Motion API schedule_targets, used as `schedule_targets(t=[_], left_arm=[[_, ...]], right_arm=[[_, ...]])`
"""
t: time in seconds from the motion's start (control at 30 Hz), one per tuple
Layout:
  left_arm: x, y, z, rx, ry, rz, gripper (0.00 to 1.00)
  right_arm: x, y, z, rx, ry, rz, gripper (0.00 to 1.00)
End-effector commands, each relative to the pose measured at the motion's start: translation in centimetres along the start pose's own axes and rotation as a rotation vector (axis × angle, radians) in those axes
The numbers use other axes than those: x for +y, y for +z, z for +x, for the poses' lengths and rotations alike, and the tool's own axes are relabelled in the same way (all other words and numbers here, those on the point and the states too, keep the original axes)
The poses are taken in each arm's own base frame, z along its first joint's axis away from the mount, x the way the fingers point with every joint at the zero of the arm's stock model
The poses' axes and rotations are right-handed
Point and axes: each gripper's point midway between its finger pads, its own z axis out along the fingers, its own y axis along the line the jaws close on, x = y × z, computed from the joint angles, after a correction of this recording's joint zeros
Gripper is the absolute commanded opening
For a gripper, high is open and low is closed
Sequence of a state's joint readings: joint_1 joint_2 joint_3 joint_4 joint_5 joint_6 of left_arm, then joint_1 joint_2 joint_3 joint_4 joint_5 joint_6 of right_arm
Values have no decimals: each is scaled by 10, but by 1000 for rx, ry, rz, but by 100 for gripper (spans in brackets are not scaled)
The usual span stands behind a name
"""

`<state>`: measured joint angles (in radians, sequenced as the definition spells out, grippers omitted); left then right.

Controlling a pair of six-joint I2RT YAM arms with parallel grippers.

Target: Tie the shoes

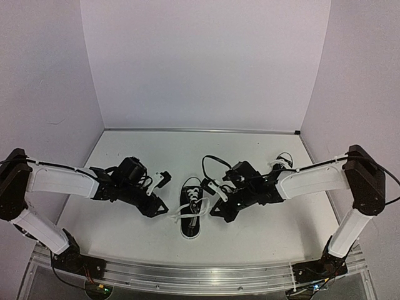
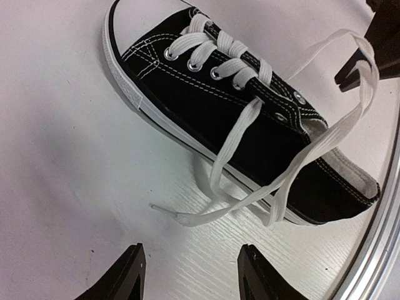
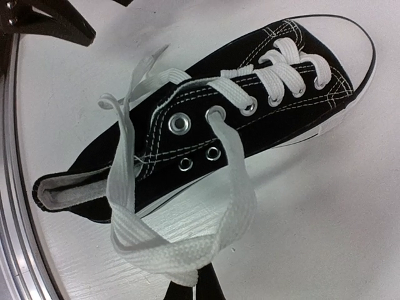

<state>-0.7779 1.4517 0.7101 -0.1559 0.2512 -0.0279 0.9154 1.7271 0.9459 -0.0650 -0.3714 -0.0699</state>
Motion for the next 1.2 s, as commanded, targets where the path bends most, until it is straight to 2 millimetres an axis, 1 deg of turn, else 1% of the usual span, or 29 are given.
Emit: schedule_targets(t=[0.0,0.13,0.23,0.3,0.33,0.4,0.5,0.6,0.67,0.73,0.8,0.9,1.0,1.17], left_arm=[[5,-3,-4,-8,21,-93,52],[-3,-1,-7,11,56,-74,50],[-13,-3,-18,27,126,-80,49],[-10,-8,-26,57,195,-140,48],[-6,-10,-26,87,235,-185,48],[3,-12,-17,168,307,-233,46],[5,-11,-3,222,398,-220,42],[-4,-12,-1,188,430,-165,41],[-15,-15,-2,145,464,-111,44],[-20,-14,-2,125,490,-80,46],[-23,-8,1,131,512,-53,46],[-26,9,11,157,541,-3,46],[-24,25,19,188,559,15,45],[-19,36,16,204,604,6,43]], right_arm=[[2,-15,-15,-46,2,23,0],[-2,-18,-19,-51,6,46,0],[-2,-19,-21,-52,9,46,0],[-2,-18,-21,-50,11,46,0],[-2,-18,-21,-48,13,46,0],[-2,-16,-21,-46,13,44,0],[-2,-14,-22,-43,13,40,0],[-1,-12,-21,-40,14,29,0],[-1,-11,-22,-40,14,25,0],[-1,-11,-22,-41,12,24,0],[0,-10,-23,-40,11,20,0],[0,-8,-25,-40,11,19,0],[0,-7,-25,-39,12,17,0],[1,-8,-25,-41,12,11,0]])
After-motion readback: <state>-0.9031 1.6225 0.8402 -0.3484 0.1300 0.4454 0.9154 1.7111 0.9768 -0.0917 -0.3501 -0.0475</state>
